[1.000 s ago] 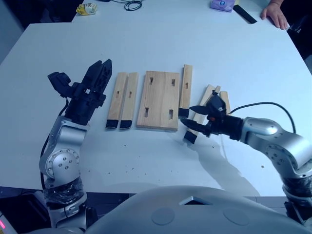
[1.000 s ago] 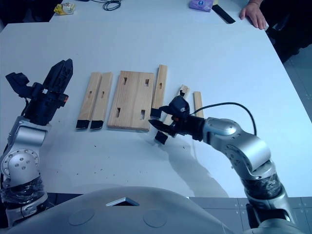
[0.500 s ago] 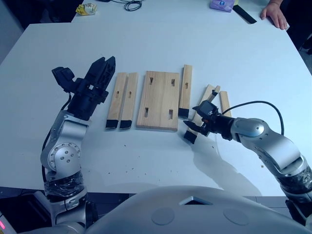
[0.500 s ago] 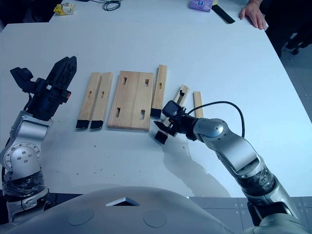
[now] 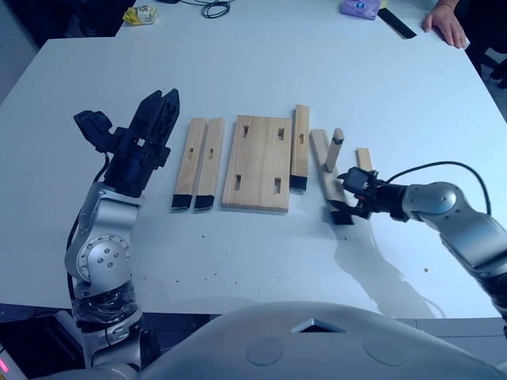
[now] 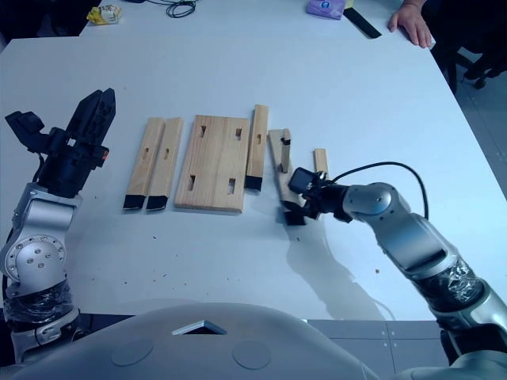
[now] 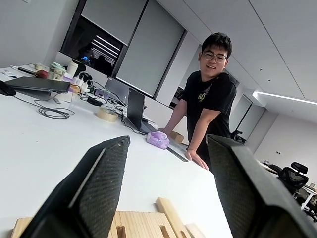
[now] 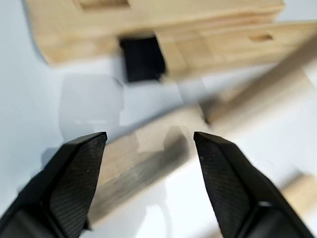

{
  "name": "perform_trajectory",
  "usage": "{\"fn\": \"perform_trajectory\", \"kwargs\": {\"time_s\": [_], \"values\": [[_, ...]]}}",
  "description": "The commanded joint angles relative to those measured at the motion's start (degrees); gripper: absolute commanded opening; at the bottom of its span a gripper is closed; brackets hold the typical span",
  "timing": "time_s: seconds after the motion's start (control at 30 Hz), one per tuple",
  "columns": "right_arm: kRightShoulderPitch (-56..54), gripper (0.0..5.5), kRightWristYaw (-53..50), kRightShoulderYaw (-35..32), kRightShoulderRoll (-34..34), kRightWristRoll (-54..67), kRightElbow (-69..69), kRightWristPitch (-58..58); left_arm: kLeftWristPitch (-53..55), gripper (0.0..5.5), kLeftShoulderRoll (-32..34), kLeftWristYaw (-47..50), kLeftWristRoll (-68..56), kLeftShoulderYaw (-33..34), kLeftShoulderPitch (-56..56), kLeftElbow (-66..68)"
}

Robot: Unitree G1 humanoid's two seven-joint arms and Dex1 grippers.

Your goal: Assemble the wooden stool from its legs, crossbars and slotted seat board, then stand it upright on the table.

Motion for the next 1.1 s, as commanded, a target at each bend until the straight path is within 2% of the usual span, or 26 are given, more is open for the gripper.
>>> {"fn": "perform_trajectory", "kwargs": {"time_s": [0.03, 0.13, 0.27, 0.37, 0.67, 0.87, 0.97, 1.1], "values": [[-1.66, 3.25, 2.27, -2.98, 0.03, -0.31, 1.12, -1.63, -0.62, 2.86, -0.68, 0.42, 0.89, -0.17, 0.94, -0.6], [-4.64, 3.25, 2.36, -6.31, 2.92, 2.46, 2.13, 1.96, -1.07, 2.86, -0.98, 0.8, 1.03, 0.22, 1.62, -1.17], [-8.01, 3.25, -4.38, -11.92, 10.06, 3.98, 5.59, 9.81, -1.27, 2.86, -0.85, 0.7, 1.18, 0.15, 1.19, -0.83], [-6.49, 3.25, -8.66, -15.13, 14.32, 5.43, 3.94, 16.44, -1.15, 2.86, -0.81, 0.6, 1.27, 0.06, 1.11, -0.79], [0.36, 3.25, -10.4, -20.77, 16.69, 12.28, -7.29, 32.82, -1.38, 2.86, -2.4, 1.31, 1.49, -0.84, 3.85, -2.9], [0.68, 3.25, -19.99, -21.24, 28.07, 11.06, -9.6, 42.03, -1.49, 2.86, -2.79, 1.51, 1.54, -0.79, 4.77, -3.6], [0.66, 3.25, -25.26, -21.03, 33.26, 8.52, -6.31, 41.8, -1.25, 2.86, -2.6, 1.64, 1.59, -0.94, 3.86, -3.26], [1.03, 3.25, -29.66, -19.42, 36.77, 5.7, -4.09, 38.25, -0.47, 2.86, -2.03, 1.32, 1.4, -1.59, 2.28, -2.3]]}}
